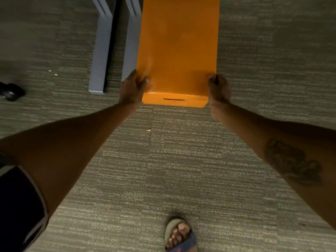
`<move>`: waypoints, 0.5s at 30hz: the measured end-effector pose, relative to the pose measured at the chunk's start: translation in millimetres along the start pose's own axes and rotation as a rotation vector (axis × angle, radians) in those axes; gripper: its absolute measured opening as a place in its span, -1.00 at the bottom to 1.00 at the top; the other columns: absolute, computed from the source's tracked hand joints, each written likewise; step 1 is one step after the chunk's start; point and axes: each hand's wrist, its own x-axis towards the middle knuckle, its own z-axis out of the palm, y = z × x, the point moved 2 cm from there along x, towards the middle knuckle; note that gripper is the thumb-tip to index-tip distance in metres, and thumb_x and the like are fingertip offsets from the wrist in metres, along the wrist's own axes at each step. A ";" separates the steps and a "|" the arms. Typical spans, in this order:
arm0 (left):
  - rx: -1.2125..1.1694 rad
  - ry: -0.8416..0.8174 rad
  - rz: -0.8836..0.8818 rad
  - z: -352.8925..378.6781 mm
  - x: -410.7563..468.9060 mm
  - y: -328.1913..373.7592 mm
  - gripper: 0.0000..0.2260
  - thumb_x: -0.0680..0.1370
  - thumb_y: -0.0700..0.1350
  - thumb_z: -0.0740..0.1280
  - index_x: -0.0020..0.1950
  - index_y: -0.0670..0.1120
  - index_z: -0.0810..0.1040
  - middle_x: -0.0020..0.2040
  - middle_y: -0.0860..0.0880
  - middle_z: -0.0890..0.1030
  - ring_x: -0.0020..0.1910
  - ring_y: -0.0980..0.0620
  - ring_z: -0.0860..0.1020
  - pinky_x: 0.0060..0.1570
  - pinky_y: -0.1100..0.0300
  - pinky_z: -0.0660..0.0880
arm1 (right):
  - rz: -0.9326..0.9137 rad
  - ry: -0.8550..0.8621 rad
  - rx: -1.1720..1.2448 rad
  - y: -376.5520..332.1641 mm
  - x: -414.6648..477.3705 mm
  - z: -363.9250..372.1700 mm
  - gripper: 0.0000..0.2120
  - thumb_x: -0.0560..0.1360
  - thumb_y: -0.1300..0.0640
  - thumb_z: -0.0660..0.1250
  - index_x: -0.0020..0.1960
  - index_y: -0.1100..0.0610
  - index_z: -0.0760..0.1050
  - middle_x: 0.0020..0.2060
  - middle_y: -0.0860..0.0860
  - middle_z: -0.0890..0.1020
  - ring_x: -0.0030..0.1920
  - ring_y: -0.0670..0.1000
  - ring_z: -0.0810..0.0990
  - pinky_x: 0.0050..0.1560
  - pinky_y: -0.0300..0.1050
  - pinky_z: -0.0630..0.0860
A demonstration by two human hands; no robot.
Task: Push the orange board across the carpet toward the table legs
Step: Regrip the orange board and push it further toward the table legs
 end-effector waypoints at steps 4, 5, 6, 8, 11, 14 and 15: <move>-0.032 -0.012 -0.026 -6.5 16.7 -7.6 -0.69 0.63 0.00 0.26 0.22 -0.22 0.50 0.13 -0.17 0.61 0.05 -0.07 0.54 -0.10 0.19 0.37 | 0.007 0.022 -0.019 -11.3 6.3 15.0 -0.78 0.61 -0.08 0.18 -0.08 0.01 0.50 -0.25 -0.06 0.52 -0.28 -0.11 0.42 -0.36 -0.18 0.28; -0.036 -0.011 -0.035 -7.6 19.6 -9.9 -0.69 0.63 0.00 0.26 0.21 -0.22 0.50 0.12 -0.16 0.61 0.02 -0.02 0.51 -0.13 0.22 0.37 | 0.008 0.018 -0.027 -12.1 8.1 17.9 -0.77 0.61 -0.08 0.18 -0.09 0.02 0.50 -0.30 -0.08 0.50 -0.31 -0.13 0.40 -0.38 -0.18 0.27; -0.042 -0.012 -0.039 -8.9 21.6 -10.4 -0.70 0.63 -0.02 0.26 0.21 -0.23 0.50 0.08 -0.14 0.60 -0.01 0.04 0.48 -0.17 0.27 0.38 | 0.013 0.007 -0.024 -13.1 8.7 20.1 -0.77 0.61 -0.09 0.18 -0.08 0.01 0.50 -0.32 -0.10 0.47 -0.33 -0.15 0.38 -0.38 -0.18 0.26; -0.041 -0.027 -0.043 -11.1 23.0 -10.9 -0.70 0.63 -0.04 0.26 0.19 -0.26 0.50 0.00 -0.07 0.56 -0.02 0.08 0.45 -0.28 0.49 0.34 | 0.019 -0.018 -0.008 -12.7 10.7 23.3 -0.79 0.62 -0.08 0.17 -0.05 0.00 0.49 -0.33 -0.12 0.45 -0.32 -0.14 0.38 -0.36 -0.17 0.28; 0.000 -0.037 -0.040 -12.8 23.1 -11.7 -0.66 0.63 0.02 0.26 0.22 -0.24 0.51 0.06 -0.06 0.58 0.03 0.05 0.49 -0.23 0.36 0.36 | 0.024 -0.045 -0.019 -11.7 11.0 25.4 -0.72 0.63 -0.09 0.13 0.03 0.03 0.54 -0.22 -0.06 0.52 -0.22 -0.08 0.44 -0.30 -0.17 0.31; 0.074 -0.008 -0.057 -11.2 23.8 -8.7 -0.62 0.62 0.07 0.25 0.22 -0.22 0.50 0.15 -0.16 0.61 0.13 -0.10 0.56 -0.07 0.19 0.36 | 0.056 -0.064 -0.020 -14.8 7.9 25.9 -0.66 0.66 -0.10 0.10 0.14 0.07 0.55 -0.05 0.00 0.59 -0.10 -0.03 0.49 -0.24 -0.17 0.34; 0.118 0.006 -0.059 -11.4 23.4 -7.0 -0.60 0.62 0.09 0.24 0.24 -0.23 0.49 0.17 -0.18 0.61 0.15 -0.14 0.56 -0.04 0.15 0.39 | 0.046 -0.069 -0.045 -15.7 6.6 27.8 -0.65 0.66 -0.10 0.09 0.19 0.08 0.54 0.01 0.03 0.60 -0.06 -0.02 0.49 -0.19 -0.16 0.34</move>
